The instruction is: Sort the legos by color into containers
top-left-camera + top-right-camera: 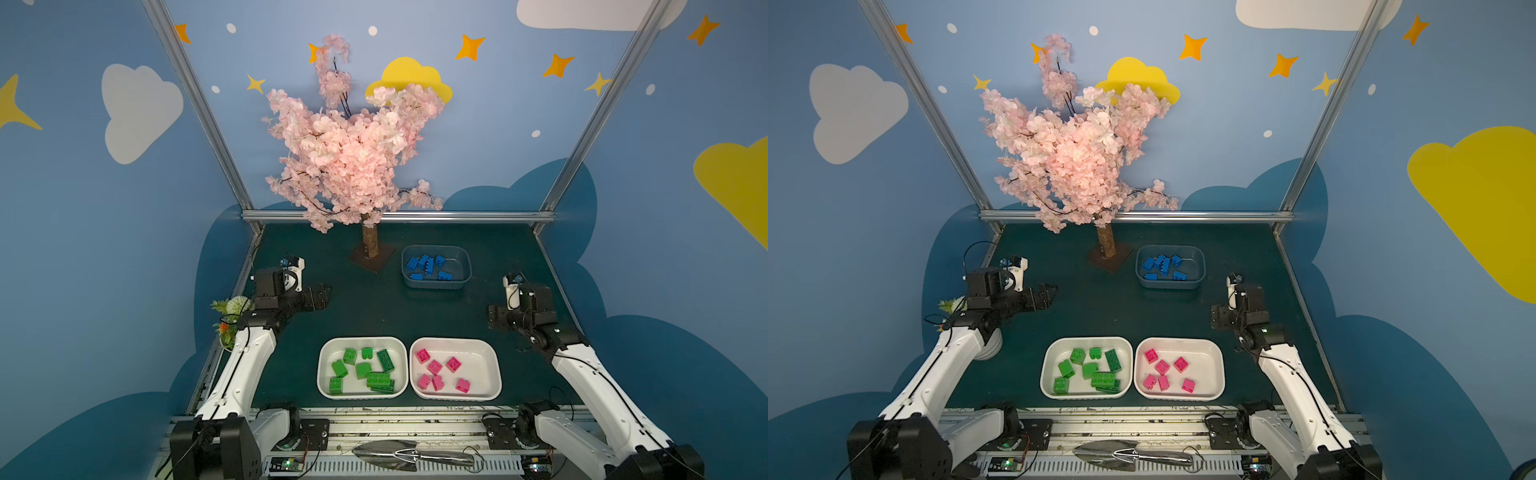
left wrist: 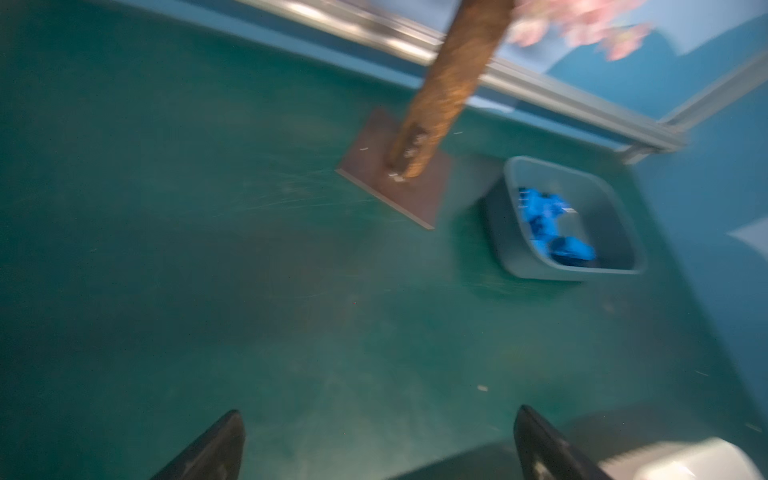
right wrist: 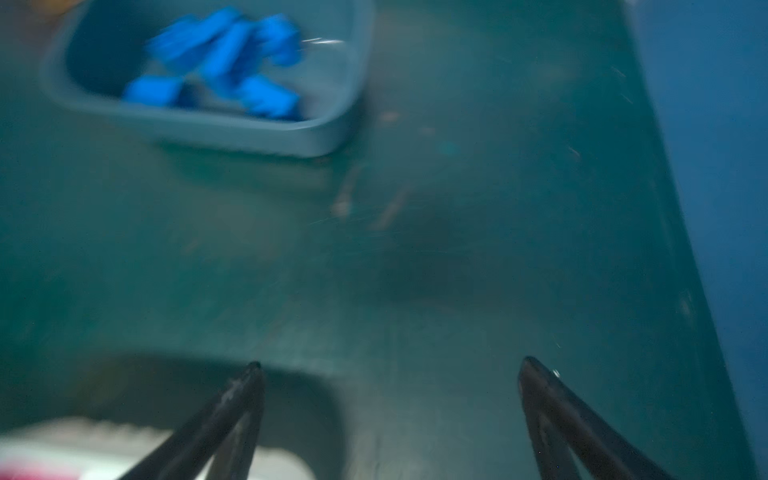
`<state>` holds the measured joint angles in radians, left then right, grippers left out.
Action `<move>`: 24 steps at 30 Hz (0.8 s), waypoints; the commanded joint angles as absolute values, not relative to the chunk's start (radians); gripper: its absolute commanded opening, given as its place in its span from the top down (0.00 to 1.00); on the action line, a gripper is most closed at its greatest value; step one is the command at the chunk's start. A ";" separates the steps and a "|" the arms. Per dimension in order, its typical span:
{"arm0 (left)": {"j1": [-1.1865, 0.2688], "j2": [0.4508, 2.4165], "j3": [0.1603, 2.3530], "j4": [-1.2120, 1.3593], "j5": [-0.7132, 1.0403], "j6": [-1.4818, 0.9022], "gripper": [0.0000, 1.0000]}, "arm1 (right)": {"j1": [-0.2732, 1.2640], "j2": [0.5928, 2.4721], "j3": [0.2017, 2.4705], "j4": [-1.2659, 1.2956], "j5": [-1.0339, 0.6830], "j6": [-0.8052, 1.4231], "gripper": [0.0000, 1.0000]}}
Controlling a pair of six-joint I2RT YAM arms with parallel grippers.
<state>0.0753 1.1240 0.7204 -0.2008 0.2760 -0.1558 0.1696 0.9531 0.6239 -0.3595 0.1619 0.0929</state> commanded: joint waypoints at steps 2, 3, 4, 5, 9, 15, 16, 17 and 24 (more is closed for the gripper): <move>0.090 1.221 0.652 0.069 0.138 -0.113 0.00 | 0.115 0.990 0.479 -0.006 0.269 0.216 0.06; 0.092 1.255 0.640 0.115 0.131 -0.099 0.00 | 0.111 1.009 0.448 0.075 0.291 0.194 0.06; 0.095 1.286 0.629 0.158 0.125 -0.095 0.00 | 0.105 1.038 0.424 0.140 0.305 0.169 0.06; 0.096 1.309 0.620 0.201 0.130 -0.093 0.01 | 0.095 1.062 0.410 0.197 0.311 0.155 0.06; 0.098 1.391 0.586 0.365 0.150 -0.060 0.01 | 0.053 1.179 0.426 0.315 0.243 0.083 0.06; 0.095 1.471 0.546 0.503 0.194 -0.011 0.01 | -0.004 1.267 0.437 0.451 0.136 0.118 0.06; 0.091 1.473 0.535 0.528 0.191 -0.007 0.01 | -0.005 1.287 0.431 0.484 0.123 0.119 0.06; 0.088 1.475 0.528 0.539 0.190 -0.004 0.00 | -0.005 1.308 0.431 0.499 0.108 0.112 0.06; 0.041 1.526 0.415 0.774 0.126 0.029 0.01 | 0.012 1.419 0.476 0.493 0.113 0.147 0.06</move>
